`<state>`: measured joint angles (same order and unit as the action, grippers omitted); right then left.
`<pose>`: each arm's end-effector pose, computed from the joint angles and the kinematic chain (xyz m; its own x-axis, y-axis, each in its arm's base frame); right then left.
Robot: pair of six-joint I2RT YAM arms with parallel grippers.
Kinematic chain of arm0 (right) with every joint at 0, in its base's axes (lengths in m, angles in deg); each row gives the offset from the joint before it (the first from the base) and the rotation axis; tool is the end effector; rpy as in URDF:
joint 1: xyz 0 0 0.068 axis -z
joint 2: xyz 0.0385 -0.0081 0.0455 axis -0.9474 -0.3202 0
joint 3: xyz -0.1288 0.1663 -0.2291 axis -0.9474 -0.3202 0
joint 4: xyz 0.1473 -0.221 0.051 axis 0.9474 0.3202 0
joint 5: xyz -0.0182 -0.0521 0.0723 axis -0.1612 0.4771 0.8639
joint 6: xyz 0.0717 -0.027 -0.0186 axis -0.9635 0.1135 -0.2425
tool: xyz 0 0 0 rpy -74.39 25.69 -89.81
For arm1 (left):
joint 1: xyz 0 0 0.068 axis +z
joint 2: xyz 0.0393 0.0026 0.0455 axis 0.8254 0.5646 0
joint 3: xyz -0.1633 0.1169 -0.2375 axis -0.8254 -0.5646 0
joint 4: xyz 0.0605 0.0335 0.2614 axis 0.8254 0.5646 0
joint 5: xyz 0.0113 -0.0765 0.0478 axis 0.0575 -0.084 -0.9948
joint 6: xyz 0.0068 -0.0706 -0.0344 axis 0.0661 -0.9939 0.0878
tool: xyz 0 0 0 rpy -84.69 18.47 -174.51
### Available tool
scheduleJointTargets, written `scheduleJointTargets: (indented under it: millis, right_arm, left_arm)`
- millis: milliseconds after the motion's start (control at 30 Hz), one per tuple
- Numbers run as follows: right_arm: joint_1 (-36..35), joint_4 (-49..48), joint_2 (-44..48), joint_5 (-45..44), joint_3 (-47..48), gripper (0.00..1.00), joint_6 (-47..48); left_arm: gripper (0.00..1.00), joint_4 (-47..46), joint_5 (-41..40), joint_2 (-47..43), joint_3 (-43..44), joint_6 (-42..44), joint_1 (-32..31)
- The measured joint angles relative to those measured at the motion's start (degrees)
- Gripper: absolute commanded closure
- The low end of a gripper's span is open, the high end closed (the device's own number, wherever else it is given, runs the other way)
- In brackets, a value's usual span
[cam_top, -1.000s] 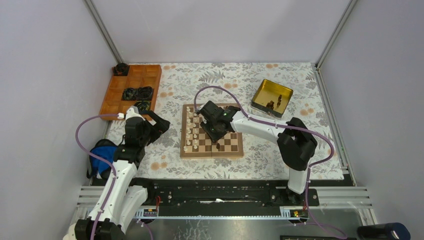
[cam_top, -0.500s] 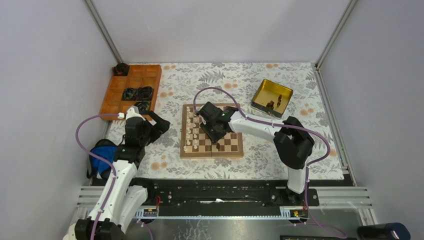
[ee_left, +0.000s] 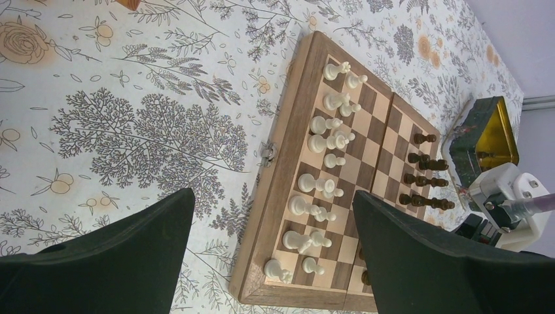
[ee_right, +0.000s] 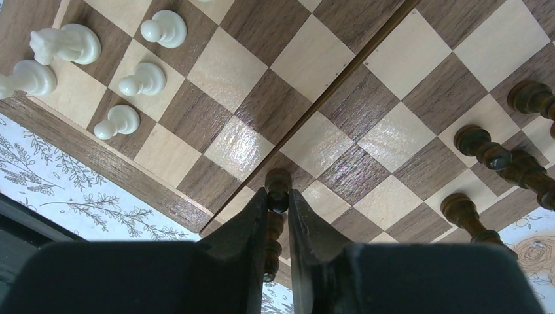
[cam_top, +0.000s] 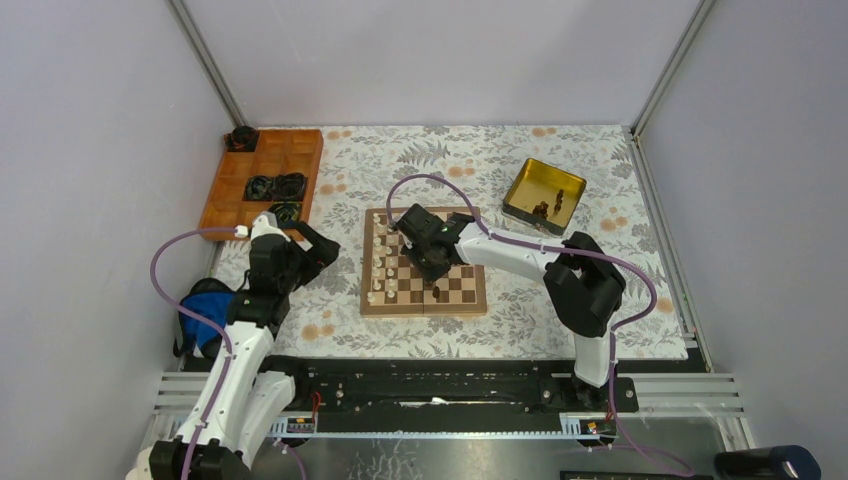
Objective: Set up the chess pieces on the board
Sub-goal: Pick up the chess piece from the chessboard, then place the chess piece on the chessboard.
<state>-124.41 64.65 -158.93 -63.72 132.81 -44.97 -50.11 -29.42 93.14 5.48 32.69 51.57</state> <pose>0.2700 0.3545 0.2083 -0.6342 -0.5963 -0.4922 -0.6991 0.7141 0.0357 0.1746 -0.0135 0.2446 -0.4483 -0.6354 -0.6287 -0.2849 0.7682 -0.5733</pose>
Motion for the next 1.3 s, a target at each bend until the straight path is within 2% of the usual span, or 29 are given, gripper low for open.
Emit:
scheduleJointTargets:
  millis: [200,300,800,1300]
  right_arm:
    - [0.00,0.00,-0.02,-0.04,0.04,0.96,-0.13]
    - [0.00,0.00,-0.02,-0.09,0.07,1.00,-0.13]
    - [0.74,1.66,0.00,-8.02,4.44,1.00,-5.05]
    - [6.69,2.01,0.98,-10.34,2.49,1.00,-9.05]
  left_arm:
    - [0.01,0.20,0.02,-0.37,0.00,0.00,0.00]
    - [0.01,0.66,0.02,-0.74,0.00,0.00,0.00]
    - [0.01,1.36,0.00,-1.66,0.00,-0.02,0.00]
    - [0.01,1.53,0.00,-2.69,0.00,-0.04,0.00]
